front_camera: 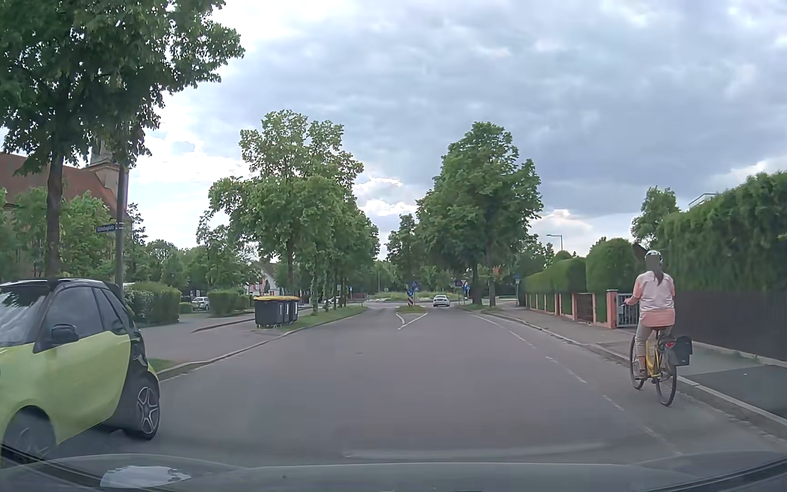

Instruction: Follow the waypoints while adhering to traffic rules and regulations

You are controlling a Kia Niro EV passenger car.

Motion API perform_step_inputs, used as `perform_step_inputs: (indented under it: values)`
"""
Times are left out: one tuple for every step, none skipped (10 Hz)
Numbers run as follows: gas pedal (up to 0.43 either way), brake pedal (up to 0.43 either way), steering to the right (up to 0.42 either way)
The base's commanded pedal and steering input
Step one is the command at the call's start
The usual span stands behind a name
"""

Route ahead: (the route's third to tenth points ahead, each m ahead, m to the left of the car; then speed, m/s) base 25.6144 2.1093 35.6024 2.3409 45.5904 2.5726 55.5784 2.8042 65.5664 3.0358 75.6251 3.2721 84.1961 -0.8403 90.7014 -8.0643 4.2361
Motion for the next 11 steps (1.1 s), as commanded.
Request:
perform_step_inputs:
  values:
    - [0.150, 0.018, -0.057]
    - [0.150, 0.024, -0.053]
    - [0.150, 0.018, -0.046]
    - [0.150, 0.018, -0.039]
    - [0.150, 0.018, -0.029]
    - [0.150, 0.018, -0.024]
    - [0.150, 0.018, -0.021]
    - [0.150, 0.024, -0.020]
    - [0.150, 0.018, -0.015]
    - [0.138, 0.024, -0.008]
    - [0.138, 0.018, -0.005]
